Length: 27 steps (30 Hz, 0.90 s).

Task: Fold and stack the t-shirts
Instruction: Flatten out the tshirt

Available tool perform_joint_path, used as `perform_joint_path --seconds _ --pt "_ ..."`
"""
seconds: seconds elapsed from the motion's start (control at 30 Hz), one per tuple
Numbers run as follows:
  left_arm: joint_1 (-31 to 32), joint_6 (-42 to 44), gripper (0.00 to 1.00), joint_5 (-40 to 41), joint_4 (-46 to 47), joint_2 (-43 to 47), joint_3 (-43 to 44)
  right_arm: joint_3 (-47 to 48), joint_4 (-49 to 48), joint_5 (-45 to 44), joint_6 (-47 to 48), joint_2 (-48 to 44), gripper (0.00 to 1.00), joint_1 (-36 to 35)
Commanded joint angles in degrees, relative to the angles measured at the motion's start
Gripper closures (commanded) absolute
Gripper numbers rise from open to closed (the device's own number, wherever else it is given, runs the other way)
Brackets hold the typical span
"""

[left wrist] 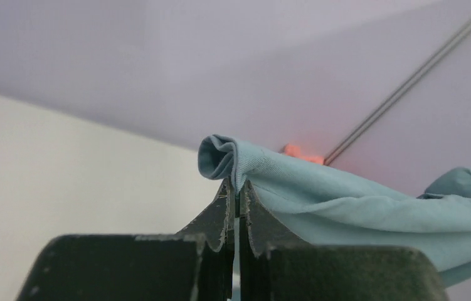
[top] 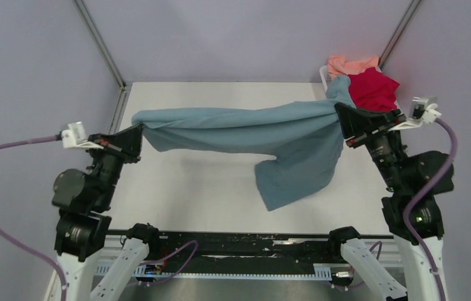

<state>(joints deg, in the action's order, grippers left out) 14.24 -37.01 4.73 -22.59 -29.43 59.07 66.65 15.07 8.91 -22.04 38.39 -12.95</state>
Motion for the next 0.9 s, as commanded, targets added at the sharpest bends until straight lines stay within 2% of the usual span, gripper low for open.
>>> perform_joint_path --seconds 0.0,0.2,0.43,0.67,0.8,0.87 --pt "0.1 3.5 1.0 -2.6 -2.3 3.1 10.6 9.6 3.1 8.3 -1.4 -0.5 1.0 0.0" --pt "0.1 5.6 1.0 -6.1 -4.6 2.3 21.4 20.0 5.0 9.7 -2.1 0.2 1.0 0.1" --pt "0.1 6.3 1.0 -5.1 -4.7 0.4 22.9 26.0 5.2 7.7 -0.1 5.8 1.0 0.0" --pt "0.1 6.0 1.0 7.8 -2.1 -5.9 14.3 21.8 1.6 0.0 2.0 17.8 1.0 0.0" --pt "0.1 4.3 1.0 17.3 0.8 -14.7 5.5 13.4 -5.0 -4.8 0.5 26.4 0.98 0.0" --pt "-0.1 3.3 1.0 24.6 1.5 -21.9 2.6 9.0 -9.3 -6.1 -0.4 33.0 0.96 0.1"
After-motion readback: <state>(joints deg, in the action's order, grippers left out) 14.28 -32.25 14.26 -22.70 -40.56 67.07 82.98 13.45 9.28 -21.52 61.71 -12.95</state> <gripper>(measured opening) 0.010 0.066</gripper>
